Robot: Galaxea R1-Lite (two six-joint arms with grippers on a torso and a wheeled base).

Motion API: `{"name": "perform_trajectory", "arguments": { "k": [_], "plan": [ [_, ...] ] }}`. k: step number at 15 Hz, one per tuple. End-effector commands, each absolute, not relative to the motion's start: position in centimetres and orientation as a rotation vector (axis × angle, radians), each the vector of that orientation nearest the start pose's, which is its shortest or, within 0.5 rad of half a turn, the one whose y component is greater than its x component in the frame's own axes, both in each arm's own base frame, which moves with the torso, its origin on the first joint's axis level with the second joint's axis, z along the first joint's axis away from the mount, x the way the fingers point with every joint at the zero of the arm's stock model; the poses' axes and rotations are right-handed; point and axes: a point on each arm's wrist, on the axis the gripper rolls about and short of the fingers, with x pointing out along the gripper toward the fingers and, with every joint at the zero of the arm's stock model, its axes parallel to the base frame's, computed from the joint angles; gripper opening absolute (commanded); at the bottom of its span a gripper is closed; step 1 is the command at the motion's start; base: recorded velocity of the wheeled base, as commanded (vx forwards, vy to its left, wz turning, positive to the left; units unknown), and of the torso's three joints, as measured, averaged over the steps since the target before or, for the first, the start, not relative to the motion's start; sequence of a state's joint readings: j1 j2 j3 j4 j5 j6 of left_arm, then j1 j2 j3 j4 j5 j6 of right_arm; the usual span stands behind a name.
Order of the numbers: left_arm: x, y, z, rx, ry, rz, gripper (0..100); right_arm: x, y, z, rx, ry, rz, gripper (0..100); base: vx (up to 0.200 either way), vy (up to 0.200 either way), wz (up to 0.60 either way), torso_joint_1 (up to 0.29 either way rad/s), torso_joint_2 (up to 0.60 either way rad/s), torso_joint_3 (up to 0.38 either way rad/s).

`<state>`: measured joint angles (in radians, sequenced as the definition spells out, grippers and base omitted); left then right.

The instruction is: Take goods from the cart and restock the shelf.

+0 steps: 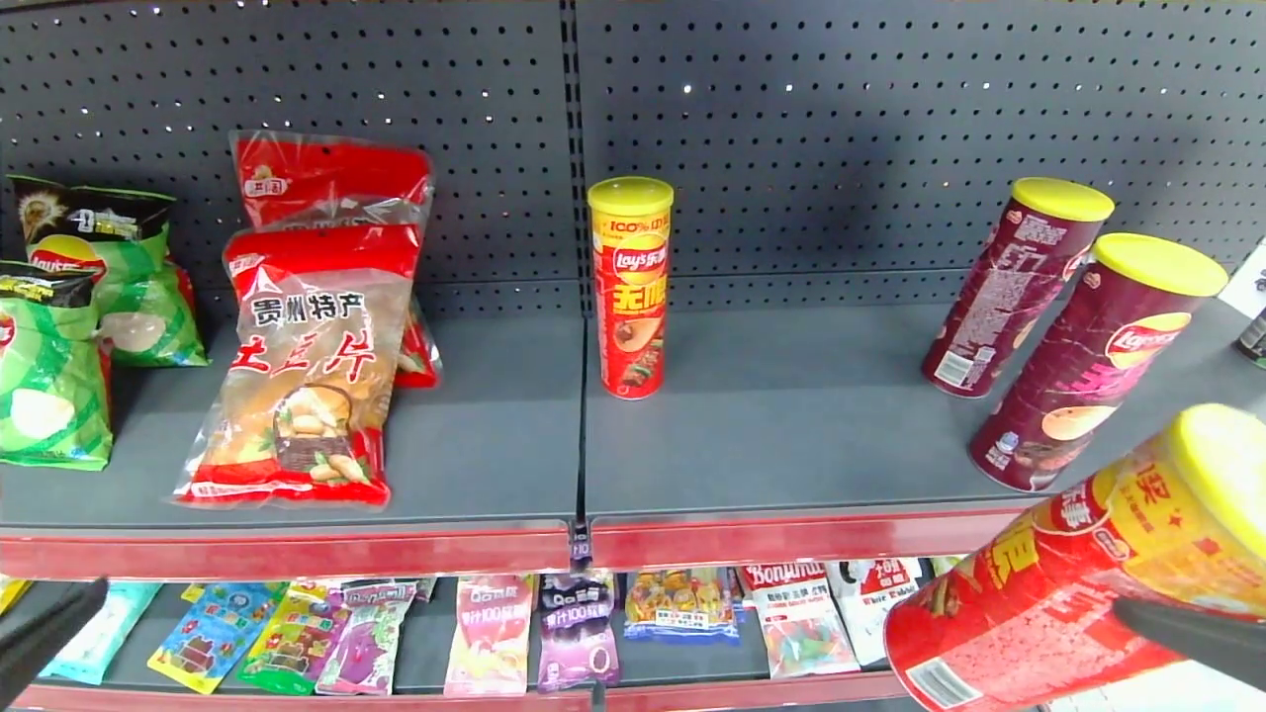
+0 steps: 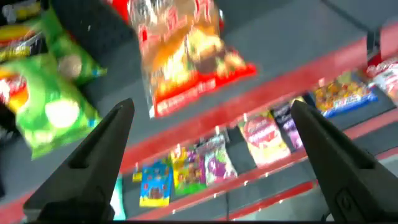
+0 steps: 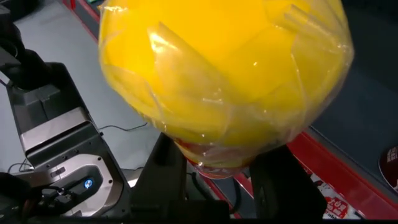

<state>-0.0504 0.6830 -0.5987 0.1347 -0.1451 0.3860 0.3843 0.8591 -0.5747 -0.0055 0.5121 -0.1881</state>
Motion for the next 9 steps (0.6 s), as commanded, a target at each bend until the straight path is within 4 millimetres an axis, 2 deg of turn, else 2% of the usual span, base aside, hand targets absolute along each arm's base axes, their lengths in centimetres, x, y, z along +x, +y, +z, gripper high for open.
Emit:
{"name": "perform_trajectory", "arguments": {
  "k": [1,2,3,4,5,7,9],
  "plan": [
    [12.4,-2.9,24.6,0.303,0.237,-0.504,100,8.0,4.4,22.5,-0.155,0.204,0.915,0,0.000,0.000,0.00,0.000,0.00,0.000],
    [13.5,-4.3,26.1,0.179,0.225,-0.652,100,8.1,4.4,22.5,-0.155,0.210,0.913,0,0.000,0.000,0.00,0.000,0.00,0.000],
    [16.6,-7.0,26.6,0.129,0.280,-0.770,100,8.2,4.4,22.8,-0.156,0.203,0.900,0,0.000,0.000,0.00,0.000,0.00,0.000],
    [16.6,-7.0,26.6,0.129,0.280,-0.770,100,8.2,4.4,22.8,-0.156,0.203,0.900,0,0.000,0.000,0.00,0.000,0.00,0.000],
    [21.7,-9.9,26.5,0.135,0.226,-0.837,100,8.5,4.5,22.7,-0.160,0.216,0.876,0,0.000,0.000,0.00,0.000,0.00,0.000],
    [25.5,-11.7,26.2,0.136,0.186,-0.854,100,8.9,4.6,22.7,-0.163,0.223,0.858,0,0.000,0.000,0.00,0.000,0.00,0.000],
    [27.7,-13.2,26.3,0.137,0.176,-0.878,100,8.8,4.6,22.9,-0.166,0.216,0.843,0,0.000,0.000,0.00,0.000,0.00,0.000]
  ]
}}
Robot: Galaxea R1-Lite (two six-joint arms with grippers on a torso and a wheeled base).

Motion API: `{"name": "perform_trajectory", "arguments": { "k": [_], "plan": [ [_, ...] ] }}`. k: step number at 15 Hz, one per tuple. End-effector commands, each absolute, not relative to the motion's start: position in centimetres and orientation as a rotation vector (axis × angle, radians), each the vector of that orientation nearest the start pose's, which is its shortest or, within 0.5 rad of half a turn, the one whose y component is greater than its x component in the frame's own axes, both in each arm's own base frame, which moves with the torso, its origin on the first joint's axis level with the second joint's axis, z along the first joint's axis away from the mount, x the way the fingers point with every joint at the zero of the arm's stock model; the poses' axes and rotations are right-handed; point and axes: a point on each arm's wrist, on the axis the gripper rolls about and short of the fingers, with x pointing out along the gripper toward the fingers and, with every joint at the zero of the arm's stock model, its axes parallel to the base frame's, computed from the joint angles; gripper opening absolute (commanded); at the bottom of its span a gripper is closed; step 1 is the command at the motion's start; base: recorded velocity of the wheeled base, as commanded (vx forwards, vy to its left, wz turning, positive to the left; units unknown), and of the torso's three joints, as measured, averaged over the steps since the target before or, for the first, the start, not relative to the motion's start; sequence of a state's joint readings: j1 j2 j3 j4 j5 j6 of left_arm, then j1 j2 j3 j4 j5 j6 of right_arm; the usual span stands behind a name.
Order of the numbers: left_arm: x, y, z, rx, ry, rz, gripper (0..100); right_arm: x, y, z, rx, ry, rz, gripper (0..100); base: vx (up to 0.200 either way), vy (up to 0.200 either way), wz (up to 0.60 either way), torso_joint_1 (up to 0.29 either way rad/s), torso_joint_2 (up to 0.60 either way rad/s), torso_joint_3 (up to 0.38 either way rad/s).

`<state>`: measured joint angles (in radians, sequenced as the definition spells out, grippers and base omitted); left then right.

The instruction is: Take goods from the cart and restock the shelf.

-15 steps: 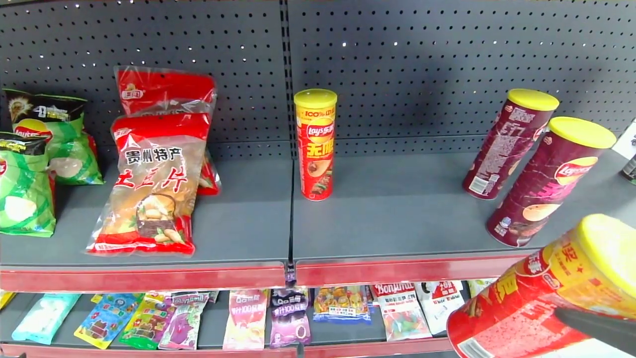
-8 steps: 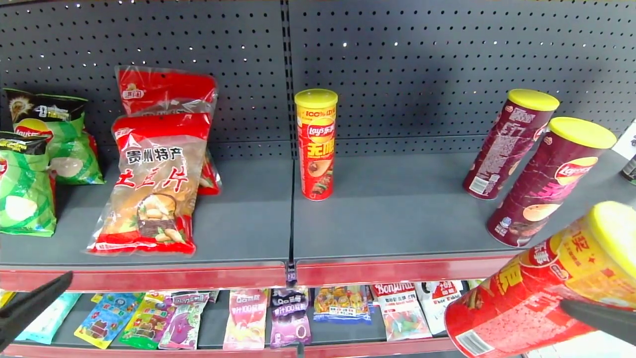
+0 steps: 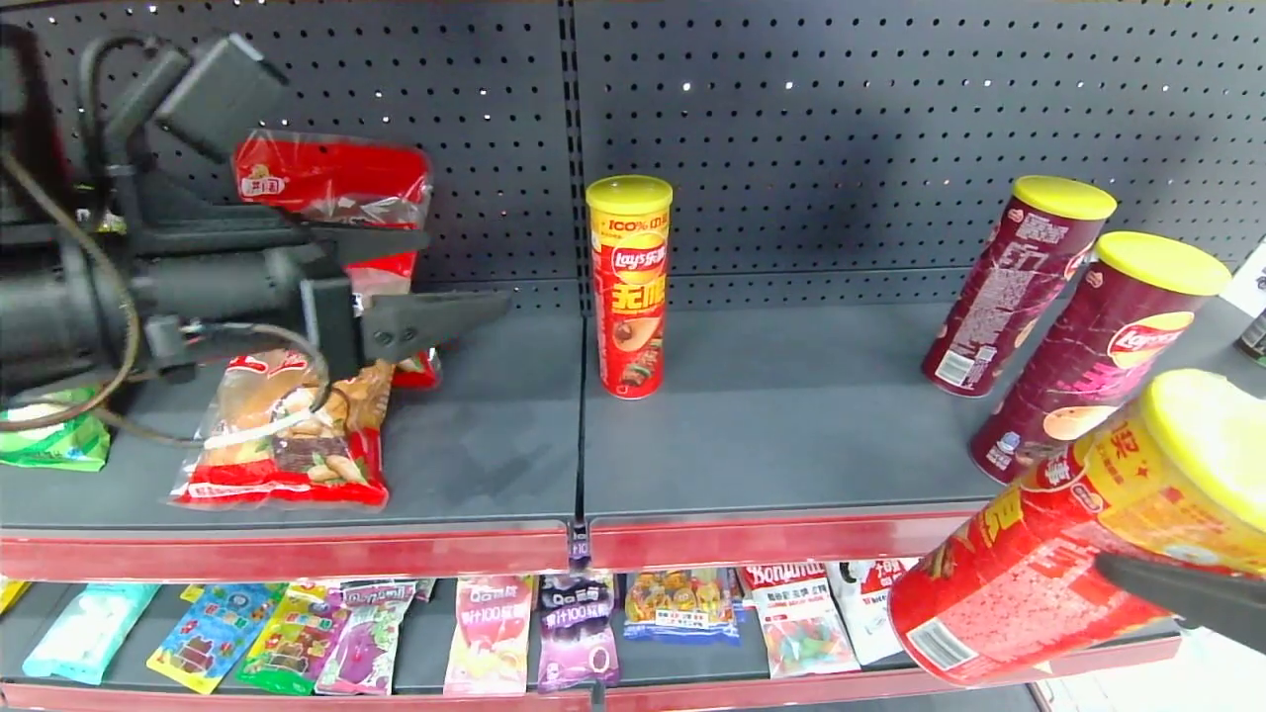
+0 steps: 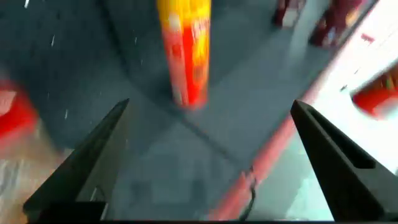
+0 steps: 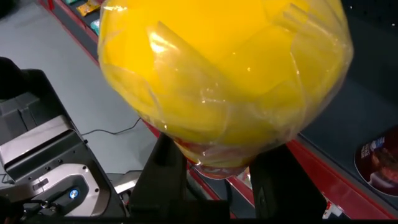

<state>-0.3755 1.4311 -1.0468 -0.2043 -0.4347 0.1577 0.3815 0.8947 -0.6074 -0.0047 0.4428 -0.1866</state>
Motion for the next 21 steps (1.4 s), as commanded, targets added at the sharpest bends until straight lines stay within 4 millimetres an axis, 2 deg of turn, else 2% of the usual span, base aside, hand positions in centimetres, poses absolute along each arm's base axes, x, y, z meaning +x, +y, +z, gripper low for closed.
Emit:
{"name": "perform_trajectory", "arguments": {
  "k": [1,3,6,12,21],
  "plan": [
    [28.7,-13.7,26.4,0.138,0.166,-0.881,100,8.8,4.6,23.0,-0.167,0.211,0.843,0,0.000,0.000,0.00,0.000,0.00,0.000],
    [30.7,-14.8,26.7,0.143,0.144,-0.886,100,8.7,4.5,23.0,-0.168,0.212,0.832,0,0.000,0.000,0.00,0.000,0.00,0.000],
    [32.4,-16.0,26.1,0.155,0.143,-0.892,100,8.7,4.5,23.1,-0.170,0.208,0.824,0,0.000,0.000,0.00,0.000,0.00,0.000],
    [33.7,-16.9,25.1,0.182,0.152,-0.881,100,8.7,4.5,23.2,-0.170,0.205,0.821,0,0.000,0.000,0.00,0.000,0.00,0.000],
    [36.8,-19.6,23.7,0.194,0.135,-0.884,100,8.5,4.4,23.3,-0.173,0.200,0.805,0,0.000,0.000,0.00,0.000,0.00,0.000]
  ]
}}
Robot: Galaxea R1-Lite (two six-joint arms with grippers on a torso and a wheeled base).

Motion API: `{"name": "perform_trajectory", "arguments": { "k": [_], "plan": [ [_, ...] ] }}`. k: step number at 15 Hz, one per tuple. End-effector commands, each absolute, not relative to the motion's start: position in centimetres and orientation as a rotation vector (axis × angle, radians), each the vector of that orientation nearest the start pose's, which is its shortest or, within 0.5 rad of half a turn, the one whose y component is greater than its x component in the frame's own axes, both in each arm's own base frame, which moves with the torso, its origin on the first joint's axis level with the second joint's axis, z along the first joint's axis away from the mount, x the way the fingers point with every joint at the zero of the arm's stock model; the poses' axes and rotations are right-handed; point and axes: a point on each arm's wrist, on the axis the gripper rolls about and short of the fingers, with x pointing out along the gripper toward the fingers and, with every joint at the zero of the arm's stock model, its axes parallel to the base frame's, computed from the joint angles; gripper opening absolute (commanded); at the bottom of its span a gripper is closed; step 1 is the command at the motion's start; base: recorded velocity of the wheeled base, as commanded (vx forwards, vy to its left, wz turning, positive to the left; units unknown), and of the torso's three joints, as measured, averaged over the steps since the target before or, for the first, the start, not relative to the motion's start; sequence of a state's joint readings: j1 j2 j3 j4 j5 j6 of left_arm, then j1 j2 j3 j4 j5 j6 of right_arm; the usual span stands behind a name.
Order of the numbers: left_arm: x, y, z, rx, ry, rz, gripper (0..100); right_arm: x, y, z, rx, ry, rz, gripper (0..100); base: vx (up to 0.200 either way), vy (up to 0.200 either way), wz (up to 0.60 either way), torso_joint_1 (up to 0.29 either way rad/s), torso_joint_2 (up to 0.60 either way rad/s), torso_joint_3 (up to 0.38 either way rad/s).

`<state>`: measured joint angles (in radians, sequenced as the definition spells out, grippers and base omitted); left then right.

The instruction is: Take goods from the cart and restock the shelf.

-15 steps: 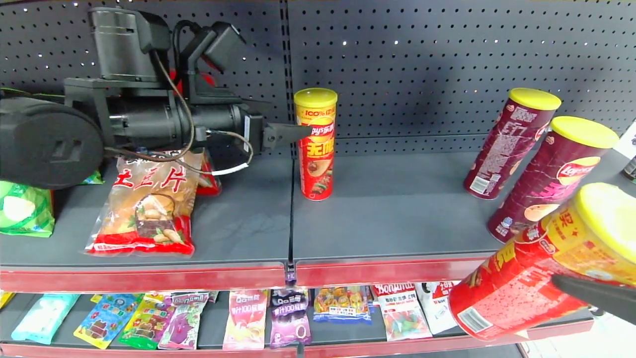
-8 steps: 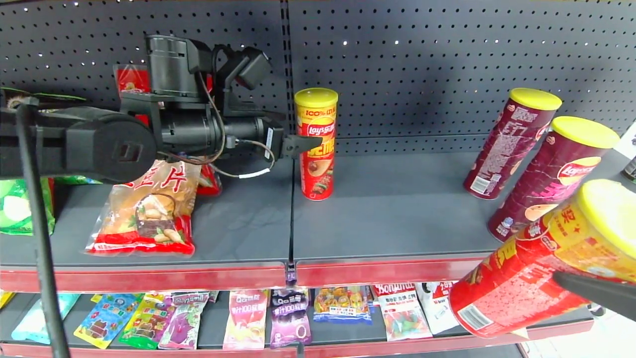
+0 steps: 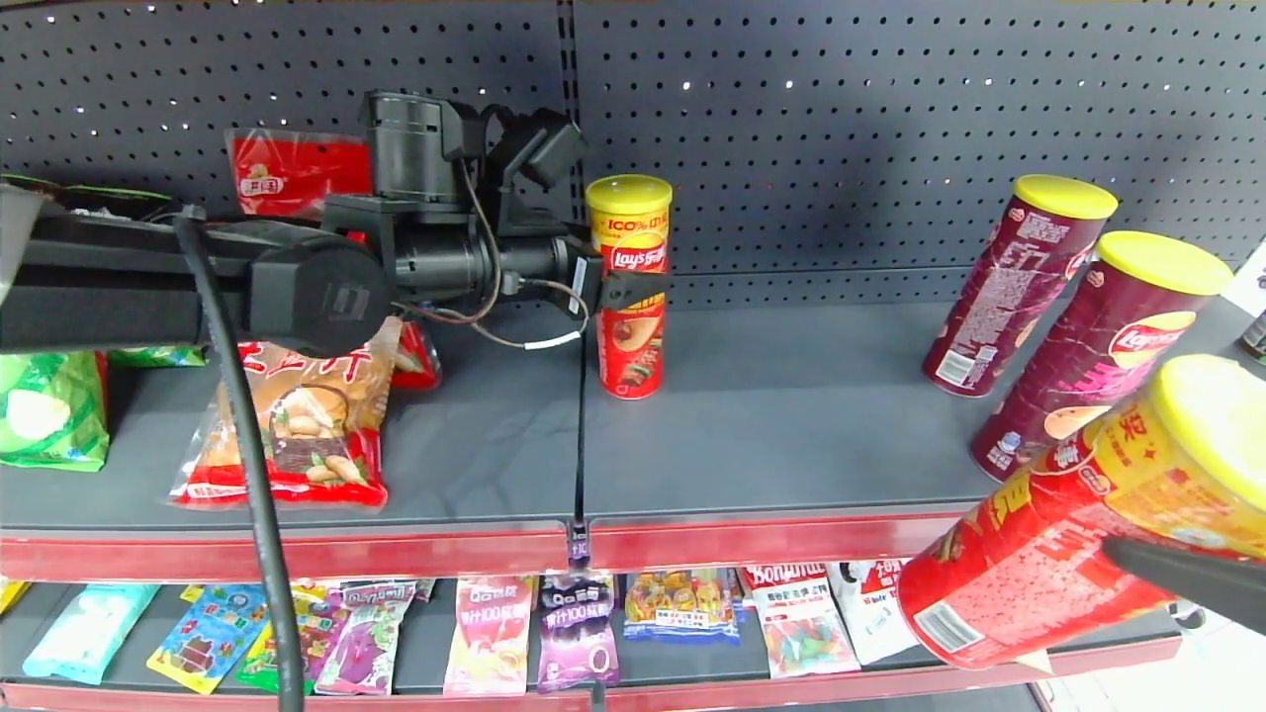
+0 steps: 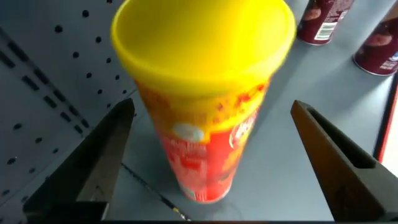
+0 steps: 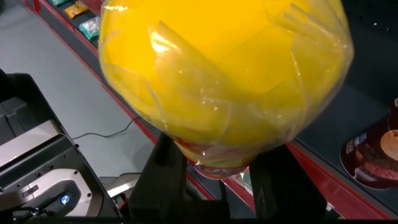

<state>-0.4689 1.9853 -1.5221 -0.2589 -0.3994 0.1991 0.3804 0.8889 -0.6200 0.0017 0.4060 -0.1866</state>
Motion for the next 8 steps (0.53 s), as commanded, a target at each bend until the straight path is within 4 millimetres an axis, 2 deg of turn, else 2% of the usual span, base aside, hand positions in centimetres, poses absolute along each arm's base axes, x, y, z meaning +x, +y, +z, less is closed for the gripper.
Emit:
{"name": "perform_trajectory", "arguments": {
  "k": [1,2,3,8],
  "plan": [
    [37.1,-19.8,23.5,0.195,0.137,-0.878,100,8.4,4.3,23.2,-0.173,0.200,0.805,0,0.000,0.000,0.00,0.000,0.00,0.000],
    [37.3,-19.9,23.3,0.195,0.138,-0.877,100,8.4,4.3,23.1,-0.173,0.203,0.806,0,0.000,0.000,0.00,0.000,0.00,0.000],
    [37.5,-20.1,22.9,0.197,0.146,-0.877,0,8.4,4.3,23.0,-0.171,0.205,0.805,0,0.000,0.000,0.00,0.000,0.00,0.000],
    [37.1,-20.5,22.4,0.202,0.164,-0.904,0,8.4,4.3,22.9,-0.169,0.211,0.804,0,0.000,0.000,0.00,0.000,0.00,0.000]
  ]
}}
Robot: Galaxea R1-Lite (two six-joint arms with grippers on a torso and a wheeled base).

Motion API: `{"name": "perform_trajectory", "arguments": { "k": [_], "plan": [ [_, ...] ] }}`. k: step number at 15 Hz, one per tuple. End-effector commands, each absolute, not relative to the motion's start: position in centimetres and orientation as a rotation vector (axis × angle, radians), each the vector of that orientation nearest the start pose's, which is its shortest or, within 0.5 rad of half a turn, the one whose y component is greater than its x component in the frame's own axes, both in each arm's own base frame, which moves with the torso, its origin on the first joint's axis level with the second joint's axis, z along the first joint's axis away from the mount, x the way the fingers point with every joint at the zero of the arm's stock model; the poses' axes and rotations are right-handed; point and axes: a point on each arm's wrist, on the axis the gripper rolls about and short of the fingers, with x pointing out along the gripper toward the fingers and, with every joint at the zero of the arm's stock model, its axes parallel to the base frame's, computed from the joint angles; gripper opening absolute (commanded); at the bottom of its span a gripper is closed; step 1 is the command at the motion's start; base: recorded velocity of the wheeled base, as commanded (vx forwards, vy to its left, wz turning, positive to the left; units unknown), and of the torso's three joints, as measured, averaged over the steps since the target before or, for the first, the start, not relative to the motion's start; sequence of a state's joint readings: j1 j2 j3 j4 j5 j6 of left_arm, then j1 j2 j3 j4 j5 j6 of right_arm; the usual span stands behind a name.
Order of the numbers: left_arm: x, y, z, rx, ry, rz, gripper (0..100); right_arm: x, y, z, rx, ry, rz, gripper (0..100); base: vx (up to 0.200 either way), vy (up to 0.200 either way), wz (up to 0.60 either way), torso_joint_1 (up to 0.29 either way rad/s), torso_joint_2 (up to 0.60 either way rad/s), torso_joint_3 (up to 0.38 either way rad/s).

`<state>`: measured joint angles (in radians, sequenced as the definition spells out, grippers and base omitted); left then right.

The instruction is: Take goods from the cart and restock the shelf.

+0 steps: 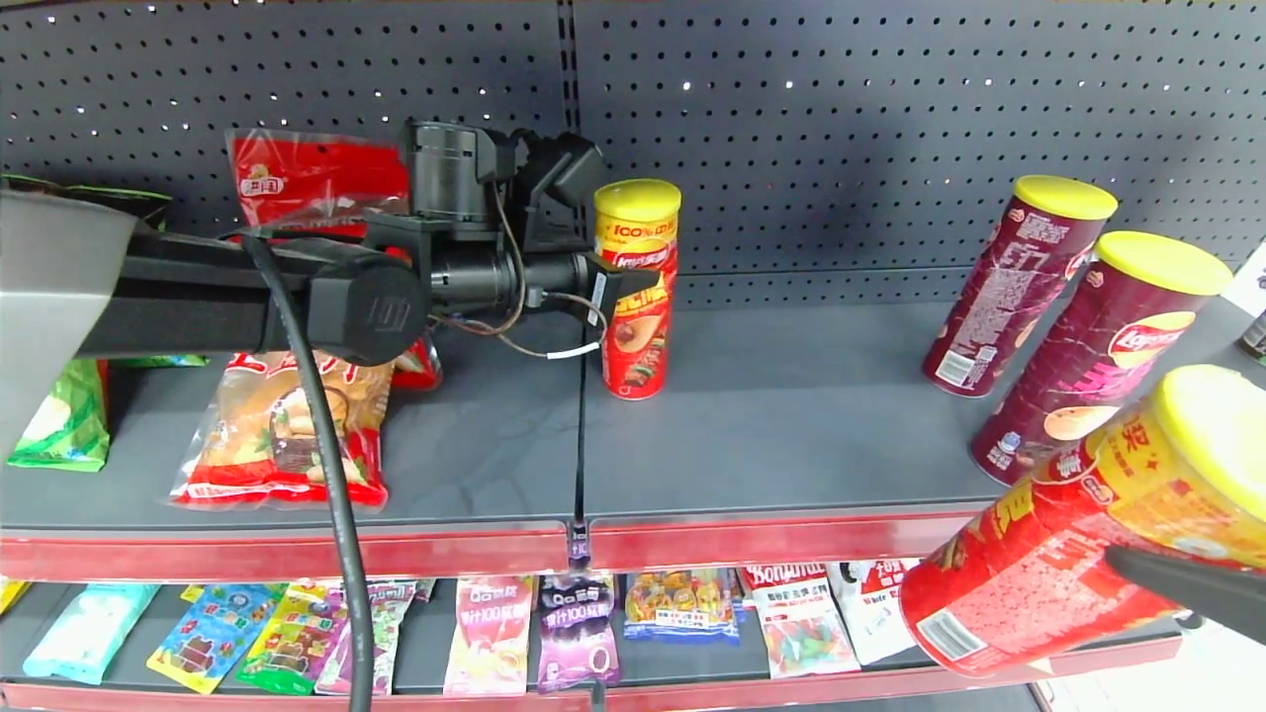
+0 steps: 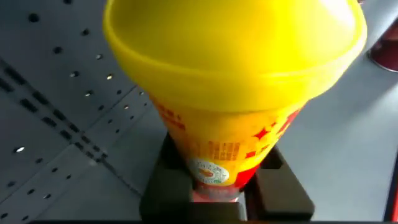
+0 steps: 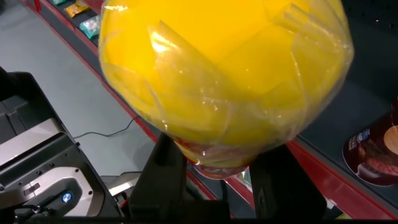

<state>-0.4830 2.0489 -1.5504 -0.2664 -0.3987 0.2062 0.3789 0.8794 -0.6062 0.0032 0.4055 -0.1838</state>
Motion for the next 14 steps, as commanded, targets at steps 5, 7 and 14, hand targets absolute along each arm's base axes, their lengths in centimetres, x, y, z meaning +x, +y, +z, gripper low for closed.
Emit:
{"name": "perform_trajectory", "arguments": {
  "k": [5,7,14],
  "plan": [
    [32.5,-18.2,23.4,0.170,0.191,-1.054,0,8.5,4.3,22.9,-0.169,0.214,0.804,0,0.000,0.000,0.00,0.000,0.00,0.000],
    [30.5,-17.4,23.7,0.155,0.191,-1.141,0,8.6,4.4,22.9,-0.169,0.217,0.804,0,0.000,0.000,0.00,0.000,0.00,0.000],
    [28.1,-16.6,22.4,0.144,0.237,-1.247,0,8.7,4.4,23.0,-0.170,0.215,0.806,0,0.000,0.000,0.00,0.000,0.00,0.000]
  ]
}}
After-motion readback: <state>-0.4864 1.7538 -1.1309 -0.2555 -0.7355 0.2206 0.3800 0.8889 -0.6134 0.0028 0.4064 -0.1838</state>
